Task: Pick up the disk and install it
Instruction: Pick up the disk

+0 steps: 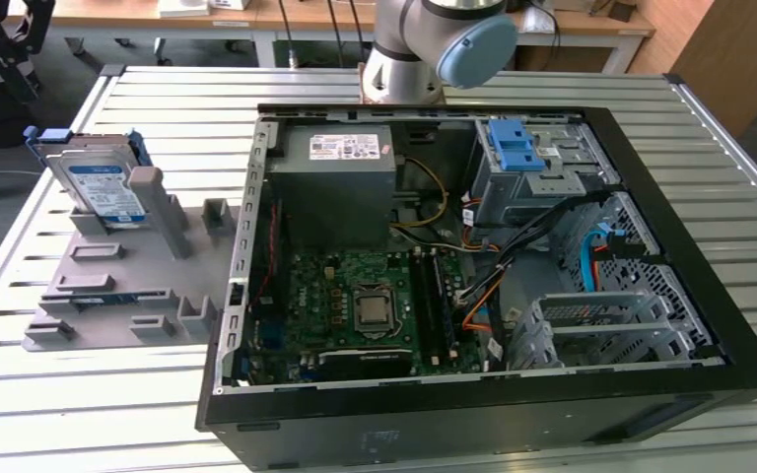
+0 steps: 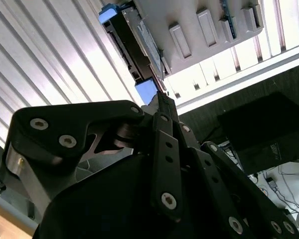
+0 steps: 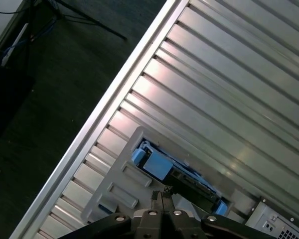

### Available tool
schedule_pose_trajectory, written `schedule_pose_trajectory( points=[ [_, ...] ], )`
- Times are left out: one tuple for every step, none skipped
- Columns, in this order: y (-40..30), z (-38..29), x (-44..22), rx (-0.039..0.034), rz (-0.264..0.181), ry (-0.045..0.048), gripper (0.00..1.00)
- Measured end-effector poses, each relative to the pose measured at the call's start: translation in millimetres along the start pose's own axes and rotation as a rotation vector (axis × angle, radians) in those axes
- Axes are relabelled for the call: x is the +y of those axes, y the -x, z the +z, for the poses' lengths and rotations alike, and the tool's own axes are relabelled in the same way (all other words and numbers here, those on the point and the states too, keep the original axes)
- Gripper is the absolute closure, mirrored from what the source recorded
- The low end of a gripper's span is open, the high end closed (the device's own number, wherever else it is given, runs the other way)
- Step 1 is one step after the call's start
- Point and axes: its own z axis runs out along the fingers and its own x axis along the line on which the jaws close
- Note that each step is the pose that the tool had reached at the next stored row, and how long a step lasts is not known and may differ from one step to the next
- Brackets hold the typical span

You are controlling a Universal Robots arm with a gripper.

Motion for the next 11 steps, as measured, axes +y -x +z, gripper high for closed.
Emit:
schedule_pose_trajectory(
  points=[
    [0.0,0.0,0.0,0.0003,-0.008,-0.0003,0.89],
    [0.0,0.0,0.0,0.0006,-0.016,-0.0005,0.89],
    [0.0,-0.1,0.0,0.0009,-0.024,-0.0007,0.89],
    [0.0,-0.1,0.0,0.0011,-0.032,-0.0009,0.89],
    [-0.1,-0.1,0.0,0.0012,-0.04,-0.001,0.89],
    [-0.1,-0.1,0.1,0.0012,-0.048,-0.0012,0.89],
    [-0.1,-0.1,0.1,0.0011,-0.056,-0.0013,0.89],
    [-0.1,-0.1,0.1,0.001,-0.064,-0.0014,0.89],
    [-0.1,-0.1,0.1,0.0011,-0.072,-0.0014,0.89],
    [-0.2,-0.1,0.2,0.0011,-0.08,-0.0014,0.89],
    [-0.2,-0.1,0.1,0.0012,-0.089,-0.0015,0.89]
  ],
)
